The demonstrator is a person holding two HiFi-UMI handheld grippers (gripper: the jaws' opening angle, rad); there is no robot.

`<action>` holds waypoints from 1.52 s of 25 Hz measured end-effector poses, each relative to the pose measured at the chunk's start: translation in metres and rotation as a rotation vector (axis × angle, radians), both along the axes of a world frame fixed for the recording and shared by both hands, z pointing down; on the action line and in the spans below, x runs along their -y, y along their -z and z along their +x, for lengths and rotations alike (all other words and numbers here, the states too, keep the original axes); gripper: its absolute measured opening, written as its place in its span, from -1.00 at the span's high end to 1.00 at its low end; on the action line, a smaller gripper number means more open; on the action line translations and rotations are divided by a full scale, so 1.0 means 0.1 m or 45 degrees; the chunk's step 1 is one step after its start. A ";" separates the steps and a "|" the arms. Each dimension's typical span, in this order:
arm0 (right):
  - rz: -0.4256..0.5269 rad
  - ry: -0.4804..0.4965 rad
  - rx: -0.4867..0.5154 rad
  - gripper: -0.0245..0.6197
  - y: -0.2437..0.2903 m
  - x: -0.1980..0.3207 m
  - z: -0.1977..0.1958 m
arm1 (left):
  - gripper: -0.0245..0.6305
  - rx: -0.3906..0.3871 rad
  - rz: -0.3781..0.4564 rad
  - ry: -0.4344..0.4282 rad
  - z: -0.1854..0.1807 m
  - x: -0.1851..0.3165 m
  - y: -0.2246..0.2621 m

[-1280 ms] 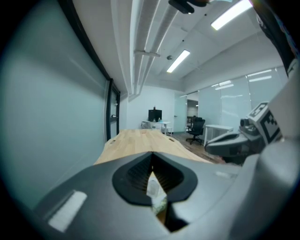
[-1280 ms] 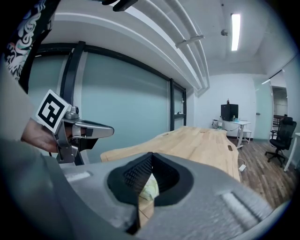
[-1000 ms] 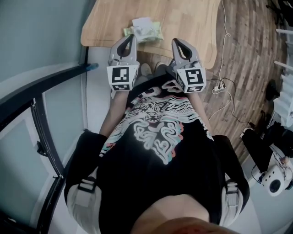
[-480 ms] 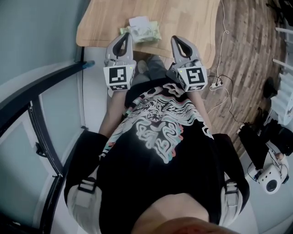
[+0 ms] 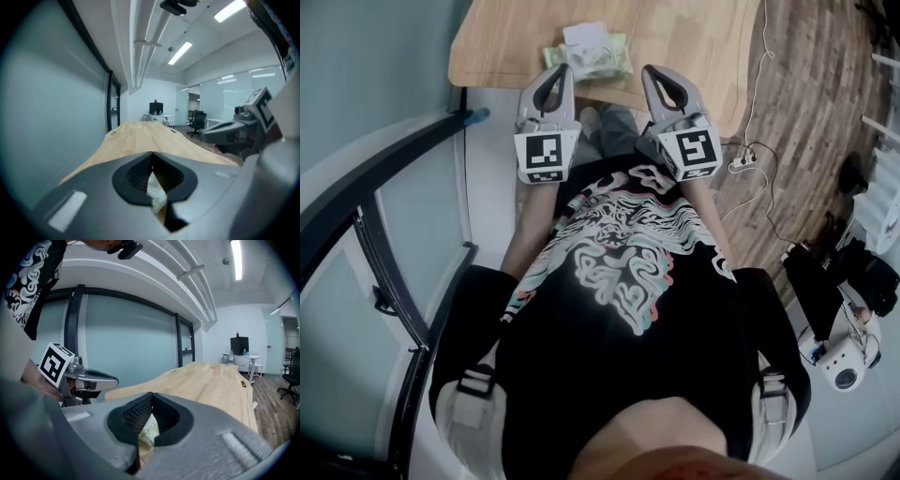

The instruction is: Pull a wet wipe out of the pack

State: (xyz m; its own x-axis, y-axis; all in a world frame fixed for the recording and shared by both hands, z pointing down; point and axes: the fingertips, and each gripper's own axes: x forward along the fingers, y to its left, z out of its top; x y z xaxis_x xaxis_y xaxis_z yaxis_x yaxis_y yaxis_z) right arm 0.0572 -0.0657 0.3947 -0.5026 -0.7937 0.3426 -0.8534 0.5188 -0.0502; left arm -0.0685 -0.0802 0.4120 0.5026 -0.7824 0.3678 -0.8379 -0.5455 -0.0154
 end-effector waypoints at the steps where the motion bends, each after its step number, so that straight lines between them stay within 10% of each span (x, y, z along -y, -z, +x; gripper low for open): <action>1: -0.009 0.006 0.000 0.93 -0.03 0.01 -0.01 | 0.95 0.006 -0.006 0.000 -0.01 0.01 -0.02; 38: -0.221 0.186 0.019 0.92 -0.94 0.30 -0.48 | 0.95 0.069 -0.144 -0.006 -0.04 0.16 -0.86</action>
State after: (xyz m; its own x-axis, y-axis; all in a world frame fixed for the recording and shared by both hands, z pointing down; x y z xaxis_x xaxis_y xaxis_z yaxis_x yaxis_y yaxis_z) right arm 0.0094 -0.0954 0.4885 -0.6140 -0.6419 0.4593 -0.7683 0.6193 -0.1615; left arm -0.0726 -0.0965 0.4984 0.4832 -0.7321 0.4801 -0.8350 -0.5502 0.0015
